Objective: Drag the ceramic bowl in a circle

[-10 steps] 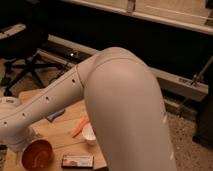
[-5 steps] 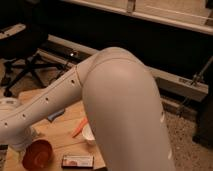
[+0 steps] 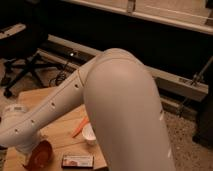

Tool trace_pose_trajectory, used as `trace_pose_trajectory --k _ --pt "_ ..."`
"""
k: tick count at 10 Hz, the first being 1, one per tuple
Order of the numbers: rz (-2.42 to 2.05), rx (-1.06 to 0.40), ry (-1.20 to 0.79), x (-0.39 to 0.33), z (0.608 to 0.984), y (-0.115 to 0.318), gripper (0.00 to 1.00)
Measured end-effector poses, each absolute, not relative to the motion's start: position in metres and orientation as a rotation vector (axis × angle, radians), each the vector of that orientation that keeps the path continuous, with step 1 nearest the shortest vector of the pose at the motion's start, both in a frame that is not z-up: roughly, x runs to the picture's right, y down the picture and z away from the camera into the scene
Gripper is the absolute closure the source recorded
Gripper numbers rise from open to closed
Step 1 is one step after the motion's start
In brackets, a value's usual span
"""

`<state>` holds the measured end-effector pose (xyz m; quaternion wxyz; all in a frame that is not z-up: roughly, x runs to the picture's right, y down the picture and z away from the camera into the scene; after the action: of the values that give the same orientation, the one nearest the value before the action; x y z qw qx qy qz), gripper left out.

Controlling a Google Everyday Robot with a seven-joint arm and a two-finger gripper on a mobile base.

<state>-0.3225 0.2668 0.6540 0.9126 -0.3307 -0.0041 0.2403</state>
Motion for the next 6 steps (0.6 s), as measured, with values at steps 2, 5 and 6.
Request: trace_pose_trajectory --k 2,5,6 --pt "0.507 -0.682 -0.014 -0.309 0.67 0.275 0.2" --pt "0.532 -0.678 -0.003 -0.294 0.692 0.28 0.2" --pt "0.542 -0.681 -0.003 -0.293 0.699 0.281 0.2"
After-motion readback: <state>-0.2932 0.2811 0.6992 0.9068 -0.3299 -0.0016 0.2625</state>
